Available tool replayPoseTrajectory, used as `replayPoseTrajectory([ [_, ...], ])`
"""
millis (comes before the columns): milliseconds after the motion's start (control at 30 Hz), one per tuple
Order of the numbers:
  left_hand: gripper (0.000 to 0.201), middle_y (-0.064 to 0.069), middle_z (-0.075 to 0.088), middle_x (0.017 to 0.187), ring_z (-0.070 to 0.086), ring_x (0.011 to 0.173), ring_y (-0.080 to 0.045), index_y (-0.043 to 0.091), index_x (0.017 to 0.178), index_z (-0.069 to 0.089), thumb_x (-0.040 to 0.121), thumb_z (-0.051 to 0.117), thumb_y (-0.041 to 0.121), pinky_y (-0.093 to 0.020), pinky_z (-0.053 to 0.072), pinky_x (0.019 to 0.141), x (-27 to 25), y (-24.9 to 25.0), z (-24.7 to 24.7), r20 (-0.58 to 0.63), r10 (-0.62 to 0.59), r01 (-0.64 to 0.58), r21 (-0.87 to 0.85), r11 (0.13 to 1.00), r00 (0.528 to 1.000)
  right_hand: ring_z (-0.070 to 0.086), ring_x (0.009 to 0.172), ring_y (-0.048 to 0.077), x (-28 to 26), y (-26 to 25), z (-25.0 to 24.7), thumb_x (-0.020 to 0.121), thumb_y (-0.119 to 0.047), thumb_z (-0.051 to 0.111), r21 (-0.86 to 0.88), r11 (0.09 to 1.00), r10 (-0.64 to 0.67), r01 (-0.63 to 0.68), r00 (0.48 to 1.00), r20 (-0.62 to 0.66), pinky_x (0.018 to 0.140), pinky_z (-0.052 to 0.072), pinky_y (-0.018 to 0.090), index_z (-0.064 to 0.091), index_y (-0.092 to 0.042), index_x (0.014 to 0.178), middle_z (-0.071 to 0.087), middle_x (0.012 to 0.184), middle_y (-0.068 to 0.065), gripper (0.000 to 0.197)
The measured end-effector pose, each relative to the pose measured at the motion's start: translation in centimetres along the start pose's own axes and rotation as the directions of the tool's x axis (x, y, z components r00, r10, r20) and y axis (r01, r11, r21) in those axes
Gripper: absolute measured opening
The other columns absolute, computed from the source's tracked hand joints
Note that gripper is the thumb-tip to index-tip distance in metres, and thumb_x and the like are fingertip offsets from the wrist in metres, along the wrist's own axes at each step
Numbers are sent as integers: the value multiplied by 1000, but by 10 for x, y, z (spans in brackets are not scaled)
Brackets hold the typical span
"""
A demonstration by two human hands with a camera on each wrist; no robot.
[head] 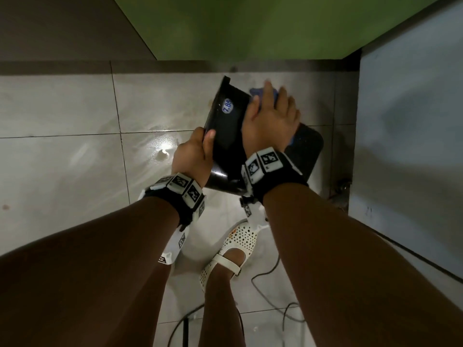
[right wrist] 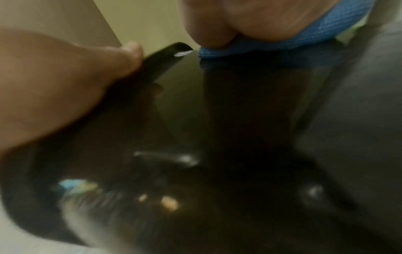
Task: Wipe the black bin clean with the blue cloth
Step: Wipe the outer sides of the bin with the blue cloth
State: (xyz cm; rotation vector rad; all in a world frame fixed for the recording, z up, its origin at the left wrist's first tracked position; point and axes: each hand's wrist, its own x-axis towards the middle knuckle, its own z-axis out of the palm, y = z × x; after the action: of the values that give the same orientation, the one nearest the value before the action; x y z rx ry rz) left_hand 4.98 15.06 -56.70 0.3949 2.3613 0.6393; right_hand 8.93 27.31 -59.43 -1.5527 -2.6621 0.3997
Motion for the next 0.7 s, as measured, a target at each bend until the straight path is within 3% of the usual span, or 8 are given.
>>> replayPoseTrajectory([
  [67, 36, -19, 56, 80, 47, 72, -31, 0, 103, 49, 99, 28, 30, -29, 23, 60, 0, 3, 0, -51, -18, 17, -29, 999, 999, 31, 136, 34, -8, -20, 1, 97, -37, 32, 15, 996, -89, 88, 991, 98, 113, 20, 48, 37, -24, 142, 38, 147, 11, 47],
  [167, 35, -29, 60, 89, 54, 79, -38, -4, 103, 47, 99, 28, 26, -31, 24, 61, 2, 2, -1, -111, -72, 60, -108, 992, 991, 19, 142, 30, -20, -48, 0, 99, -36, 35, 77, 964, -265, 256, 951, 162, 116, 9, 44, 30, -28, 145, 30, 152, 5, 47],
  [267, 36, -29, 60, 89, 52, 74, -36, -4, 102, 46, 99, 28, 28, -29, 24, 59, 1, 0, -2, -153, -114, 94, -130, 987, 982, 17, 143, 28, -18, -49, 1, 99, -38, 34, 98, 934, -356, 343, 913, 200, 116, 7, 45, 30, -32, 144, 29, 153, 3, 46],
  [367, 36, -27, 60, 87, 50, 72, -35, -4, 100, 47, 99, 29, 28, -28, 19, 57, 2, -1, -1, -170, -108, 88, -119, 989, 980, 13, 144, 30, -8, -37, -2, 99, -42, 30, 64, 937, -350, 345, 908, 232, 115, 5, 51, 27, -33, 145, 24, 154, 6, 47],
  [467, 37, -17, 53, 78, 46, 70, -31, -4, 101, 47, 99, 29, 29, -28, 23, 58, 3, -1, 1, -168, -128, 108, -124, 986, 977, 4, 145, 31, -2, -8, -4, 100, -44, 22, -29, 986, -153, 166, 954, 258, 115, 0, 53, 16, -34, 147, 12, 157, 7, 49],
  [567, 38, -10, 49, 76, 44, 68, -26, -3, 100, 47, 99, 28, 30, -29, 28, 60, 3, -2, 1, -166, -138, 114, -148, 982, 976, 6, 144, 35, -3, 21, -6, 99, -44, 24, -43, 993, 116, -110, 981, 154, 114, 6, 56, 19, -33, 147, 12, 157, 10, 50],
  [633, 38, -10, 49, 77, 45, 69, -26, -2, 100, 48, 99, 28, 30, -30, 31, 61, 2, -3, 2, -170, -135, 108, -160, 981, 976, 5, 144, 36, -3, 27, -7, 100, -44, 23, -6, 939, 341, -344, 930, 138, 114, 8, 55, 17, -33, 148, 10, 157, 11, 50],
  [700, 38, -9, 51, 78, 47, 71, -26, -1, 100, 48, 99, 27, 30, -32, 35, 62, -1, -5, 2, -160, -117, 87, -184, 979, 980, 9, 143, 35, -2, 26, -4, 100, -44, 22, 16, 872, 484, -489, 866, 129, 114, 13, 52, 15, -33, 148, 10, 157, 11, 50],
])
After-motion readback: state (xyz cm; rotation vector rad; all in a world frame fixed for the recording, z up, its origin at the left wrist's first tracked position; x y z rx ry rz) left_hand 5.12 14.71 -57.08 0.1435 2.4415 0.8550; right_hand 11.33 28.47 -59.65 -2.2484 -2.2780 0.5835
